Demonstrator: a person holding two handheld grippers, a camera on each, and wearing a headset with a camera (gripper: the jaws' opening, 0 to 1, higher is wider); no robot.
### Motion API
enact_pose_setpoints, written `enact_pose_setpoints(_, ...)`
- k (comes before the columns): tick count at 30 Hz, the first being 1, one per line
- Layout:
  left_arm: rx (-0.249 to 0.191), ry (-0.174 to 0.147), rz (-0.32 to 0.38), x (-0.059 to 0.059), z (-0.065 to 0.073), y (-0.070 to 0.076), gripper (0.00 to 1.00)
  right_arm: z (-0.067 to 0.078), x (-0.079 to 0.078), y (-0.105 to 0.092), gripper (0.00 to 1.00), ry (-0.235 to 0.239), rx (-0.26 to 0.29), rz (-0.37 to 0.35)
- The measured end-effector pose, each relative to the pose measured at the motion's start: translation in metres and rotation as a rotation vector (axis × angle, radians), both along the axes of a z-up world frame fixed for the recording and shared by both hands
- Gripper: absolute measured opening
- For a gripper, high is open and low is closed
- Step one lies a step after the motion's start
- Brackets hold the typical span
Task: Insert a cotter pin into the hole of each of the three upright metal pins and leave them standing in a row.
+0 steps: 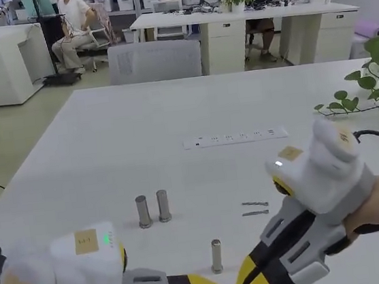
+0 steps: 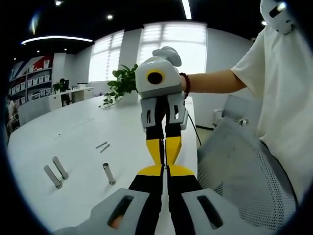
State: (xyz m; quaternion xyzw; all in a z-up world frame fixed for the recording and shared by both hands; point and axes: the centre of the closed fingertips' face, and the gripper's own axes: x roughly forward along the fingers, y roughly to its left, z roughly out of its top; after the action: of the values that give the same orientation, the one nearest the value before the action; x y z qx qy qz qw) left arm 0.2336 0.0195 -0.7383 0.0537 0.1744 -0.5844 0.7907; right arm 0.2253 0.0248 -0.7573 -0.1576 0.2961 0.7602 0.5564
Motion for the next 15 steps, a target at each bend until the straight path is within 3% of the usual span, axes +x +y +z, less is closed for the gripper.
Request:
enact_pose_setpoints(4, 0.003, 0.001, 0.01, 0.002, -0.0004, 0.0008, 0.0, -0.0009, 0.0013, 0.001, 0.04, -0.05, -0.004, 0.019)
enact_pose_setpoints(15, 0.008, -0.007, 0.046, 0.007, -0.0025, 0.0037, 0.01, -0.0031, 0.0064, 0.0025, 0.03, -0.132, -0.039, 0.037)
